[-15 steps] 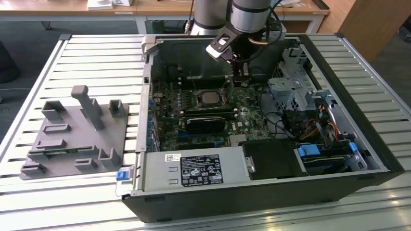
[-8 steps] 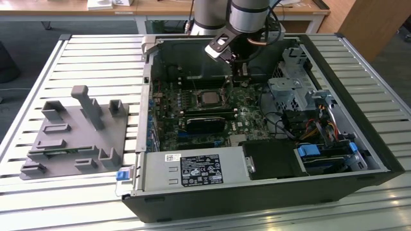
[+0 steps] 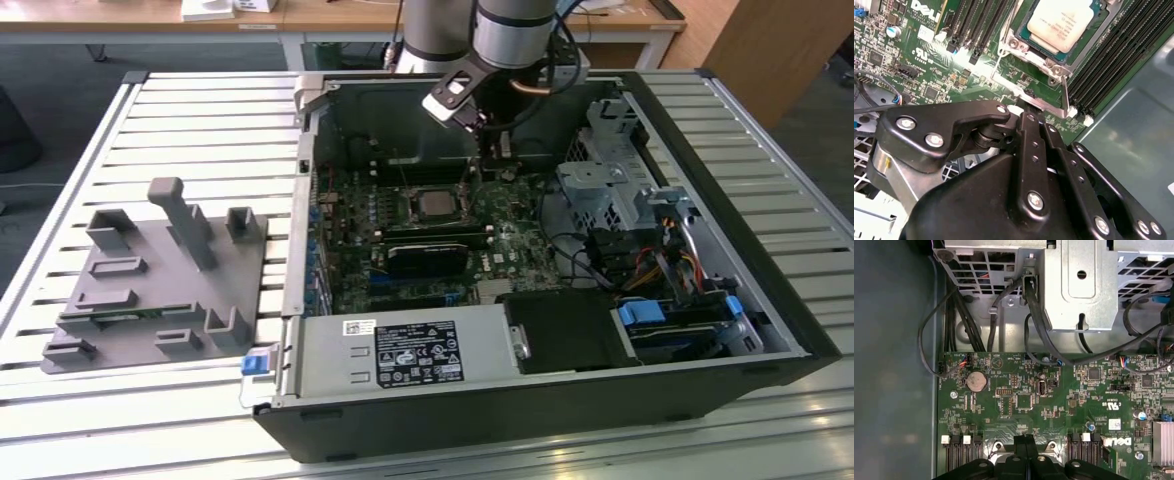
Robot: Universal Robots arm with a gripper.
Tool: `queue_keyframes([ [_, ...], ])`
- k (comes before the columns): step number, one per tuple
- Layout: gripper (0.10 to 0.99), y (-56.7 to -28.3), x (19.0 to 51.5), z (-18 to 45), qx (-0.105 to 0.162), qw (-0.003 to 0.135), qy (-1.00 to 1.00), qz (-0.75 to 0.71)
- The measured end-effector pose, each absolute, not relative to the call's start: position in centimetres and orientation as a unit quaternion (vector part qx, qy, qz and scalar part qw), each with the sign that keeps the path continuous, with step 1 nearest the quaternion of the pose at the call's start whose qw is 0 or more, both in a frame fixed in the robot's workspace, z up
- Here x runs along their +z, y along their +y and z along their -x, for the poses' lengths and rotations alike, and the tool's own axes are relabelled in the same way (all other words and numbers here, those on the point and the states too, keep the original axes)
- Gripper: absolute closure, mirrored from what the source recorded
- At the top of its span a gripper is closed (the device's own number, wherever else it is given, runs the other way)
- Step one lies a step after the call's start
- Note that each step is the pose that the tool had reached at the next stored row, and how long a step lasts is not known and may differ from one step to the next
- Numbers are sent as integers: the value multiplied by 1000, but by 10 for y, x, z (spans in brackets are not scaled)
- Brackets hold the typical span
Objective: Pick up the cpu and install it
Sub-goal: 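Close the cpu cover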
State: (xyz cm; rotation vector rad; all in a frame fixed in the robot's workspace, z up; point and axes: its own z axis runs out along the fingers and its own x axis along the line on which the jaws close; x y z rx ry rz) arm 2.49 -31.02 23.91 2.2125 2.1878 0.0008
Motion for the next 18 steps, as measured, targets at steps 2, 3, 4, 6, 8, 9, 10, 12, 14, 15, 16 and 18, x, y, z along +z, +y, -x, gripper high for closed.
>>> queue_keyframes([
  [2, 980, -310, 239, -23, 0, 15, 703, -711],
  [3, 980, -310, 239, -22, 0, 15, 703, -711],
  [4, 980, -310, 239, -21, 0, 15, 703, -711],
  [6, 980, -310, 238, -19, 0, 15, 703, -711],
  [8, 980, -310, 238, -18, 0, 15, 703, -711],
  [9, 980, -310, 238, -18, 0, 15, 703, -711],
  [10, 980, -310, 238, -17, 0, 15, 703, -711],
  [12, 980, -310, 238, -16, 0, 15, 703, -711],
  [14, 980, -310, 237, -15, 0, 15, 703, -711],
  [15, 980, -310, 237, -15, 0, 15, 703, -711],
  [16, 980, -310, 237, -15, 0, 15, 703, -711],
  [18, 980, -310, 237, -14, 0, 15, 703, -711],
])
